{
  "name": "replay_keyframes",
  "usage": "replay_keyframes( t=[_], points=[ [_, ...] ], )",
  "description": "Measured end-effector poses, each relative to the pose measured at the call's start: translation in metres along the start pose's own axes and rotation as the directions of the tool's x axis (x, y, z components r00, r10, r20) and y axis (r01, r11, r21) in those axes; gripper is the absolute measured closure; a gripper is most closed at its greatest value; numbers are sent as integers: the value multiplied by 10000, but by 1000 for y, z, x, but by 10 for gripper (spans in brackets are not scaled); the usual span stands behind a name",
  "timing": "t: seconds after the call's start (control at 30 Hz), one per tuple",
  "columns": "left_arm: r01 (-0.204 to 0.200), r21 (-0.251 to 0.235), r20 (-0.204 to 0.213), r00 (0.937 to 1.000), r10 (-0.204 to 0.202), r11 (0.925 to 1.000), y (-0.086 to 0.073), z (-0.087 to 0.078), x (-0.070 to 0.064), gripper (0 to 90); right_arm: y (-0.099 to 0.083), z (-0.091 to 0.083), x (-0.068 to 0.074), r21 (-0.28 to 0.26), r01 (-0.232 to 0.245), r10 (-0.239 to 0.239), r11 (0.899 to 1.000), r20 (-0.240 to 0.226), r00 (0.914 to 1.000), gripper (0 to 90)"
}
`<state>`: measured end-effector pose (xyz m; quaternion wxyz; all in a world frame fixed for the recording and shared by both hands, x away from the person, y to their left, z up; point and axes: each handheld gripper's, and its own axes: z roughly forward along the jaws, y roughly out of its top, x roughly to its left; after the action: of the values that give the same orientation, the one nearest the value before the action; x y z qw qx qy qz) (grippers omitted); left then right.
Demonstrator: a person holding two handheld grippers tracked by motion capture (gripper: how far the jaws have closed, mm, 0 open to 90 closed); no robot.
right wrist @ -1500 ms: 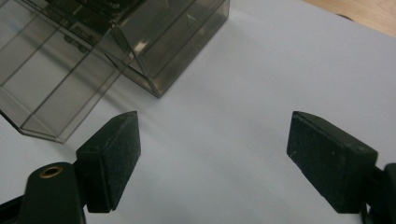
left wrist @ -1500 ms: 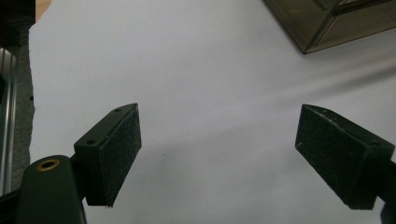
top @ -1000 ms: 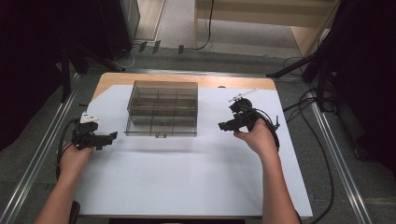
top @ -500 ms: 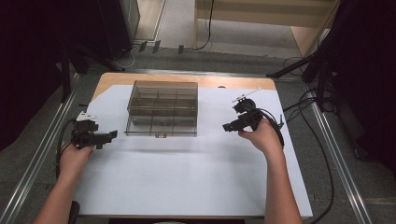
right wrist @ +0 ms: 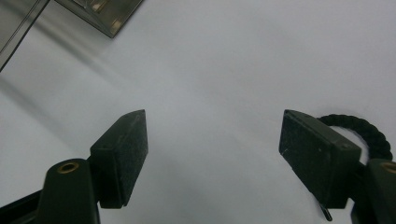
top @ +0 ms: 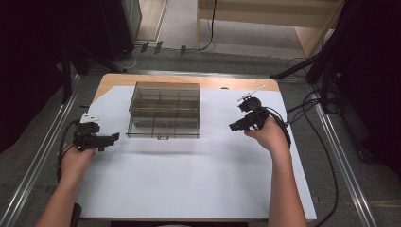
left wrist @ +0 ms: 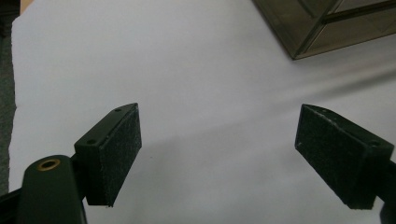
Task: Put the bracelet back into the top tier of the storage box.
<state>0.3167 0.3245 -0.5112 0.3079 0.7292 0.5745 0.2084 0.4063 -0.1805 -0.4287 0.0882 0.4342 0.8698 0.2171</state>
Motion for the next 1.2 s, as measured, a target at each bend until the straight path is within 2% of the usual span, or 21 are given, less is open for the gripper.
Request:
replay_keyframes(
  t=[0.1, 0.17, 0.33, 0.37, 0.47, 0.7, 1.07, 1.2],
  points=[
    [-51, -61, 30, 10000, 51, 10000, 1, 1, 0, 158, 3, 3, -2, 178, 61, -60, 9998, -81, 9999, 252],
    [-71, -119, 108, 9999, 73, 9999, 1, 2, 0, 158, 8, 9, -7, 719, 190, -192, 9972, 16, 9998, 254],
    [-168, -139, 110, 9998, 170, 9998, 2, 2, -1, 158, 10, 12, -14, 617, 32, -29, 9981, -53, 10000, 260],
    [-196, -151, 93, 9998, 198, 9997, 2, 2, -1, 158, 11, 13, -16, 705, 39, -43, 9975, 61, 10000, 259],
    [-293, -143, 57, 9996, 293, 9995, 2, 2, -1, 158, 11, 11, -18, 519, 55, -59, 9986, 66, 10000, 260],
    [-397, -195, 28, 9992, 398, 9990, 2, 2, -2, 160, 5, 8, -30, 479, -267, 253, 9985, 288, 9993, 259],
    [-374, -187, 46, 9993, 375, 9991, 2, 2, -2, 160, -7, 5, -50, 609, -898, 864, 9941, 557, 9947, 252],
    [-424, -119, 9, 9991, 424, 9990, 1, 2, -3, 160, -11, 10, -58, 943, -1082, 1020, 9896, 685, 9924, 246]
  ],
)
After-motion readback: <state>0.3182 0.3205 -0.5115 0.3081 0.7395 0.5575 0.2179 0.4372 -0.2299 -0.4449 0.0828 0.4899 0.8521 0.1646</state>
